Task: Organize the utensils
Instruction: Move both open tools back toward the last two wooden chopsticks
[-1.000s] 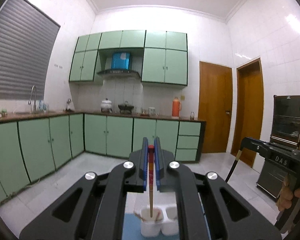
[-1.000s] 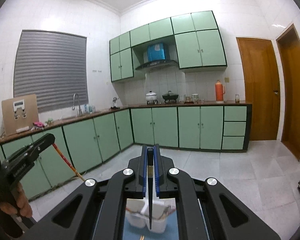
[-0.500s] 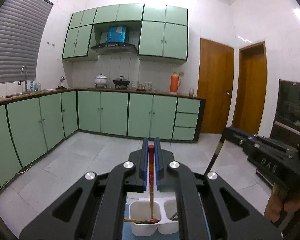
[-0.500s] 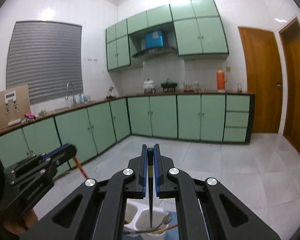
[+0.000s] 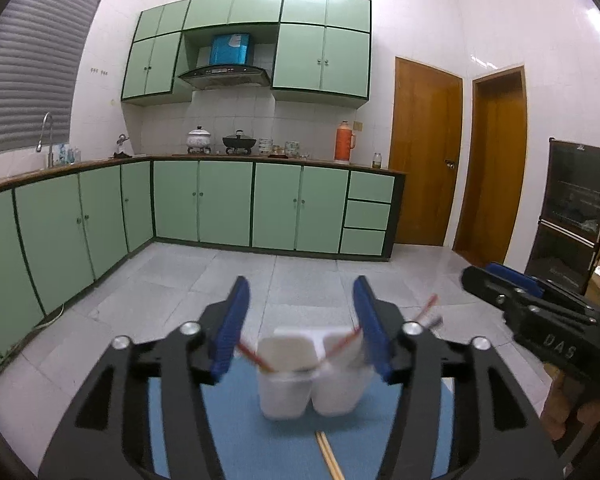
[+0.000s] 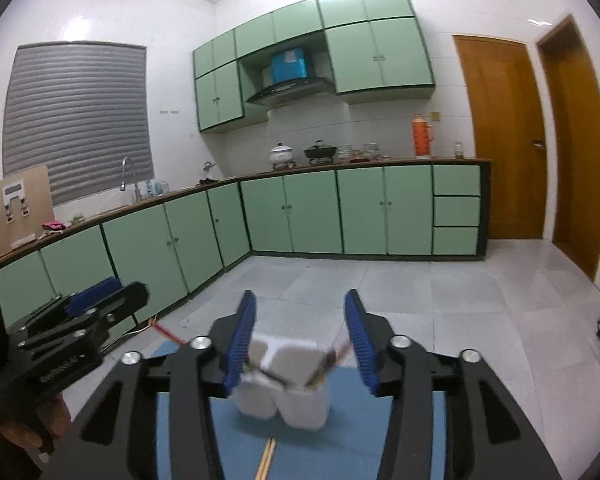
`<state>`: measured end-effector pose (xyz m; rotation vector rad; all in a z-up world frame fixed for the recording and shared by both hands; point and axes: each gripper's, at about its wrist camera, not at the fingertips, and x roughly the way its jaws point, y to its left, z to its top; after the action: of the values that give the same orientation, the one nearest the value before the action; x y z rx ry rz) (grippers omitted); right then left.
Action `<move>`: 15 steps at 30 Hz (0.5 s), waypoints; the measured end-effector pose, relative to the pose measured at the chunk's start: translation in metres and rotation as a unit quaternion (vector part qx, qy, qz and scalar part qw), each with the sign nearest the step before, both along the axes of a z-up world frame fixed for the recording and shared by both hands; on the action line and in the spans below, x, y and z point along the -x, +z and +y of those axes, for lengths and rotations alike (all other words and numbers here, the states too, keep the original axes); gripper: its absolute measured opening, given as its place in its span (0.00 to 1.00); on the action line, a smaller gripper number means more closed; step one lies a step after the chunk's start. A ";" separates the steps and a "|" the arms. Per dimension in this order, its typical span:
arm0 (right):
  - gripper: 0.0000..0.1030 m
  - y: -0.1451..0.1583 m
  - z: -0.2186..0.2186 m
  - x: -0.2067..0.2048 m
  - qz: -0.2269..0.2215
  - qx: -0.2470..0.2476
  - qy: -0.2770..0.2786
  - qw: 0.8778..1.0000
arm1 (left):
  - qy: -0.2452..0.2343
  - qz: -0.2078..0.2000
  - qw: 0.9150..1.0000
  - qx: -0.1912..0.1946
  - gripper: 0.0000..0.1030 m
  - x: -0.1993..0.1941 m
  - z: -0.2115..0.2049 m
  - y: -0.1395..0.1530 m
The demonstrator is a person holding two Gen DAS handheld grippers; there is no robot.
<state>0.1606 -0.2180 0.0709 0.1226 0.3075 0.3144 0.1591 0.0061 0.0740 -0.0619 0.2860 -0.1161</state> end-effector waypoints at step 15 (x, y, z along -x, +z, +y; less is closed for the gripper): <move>0.55 -0.166 -0.004 0.095 0.196 -0.014 -0.003 0.981 | 0.030 0.188 0.982 -0.016 0.71 0.075 0.038 -0.152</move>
<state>0.0652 -0.2216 -0.0952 0.2143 0.6933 0.2878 0.0845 0.0444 -0.0778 -0.0600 0.6630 -0.0390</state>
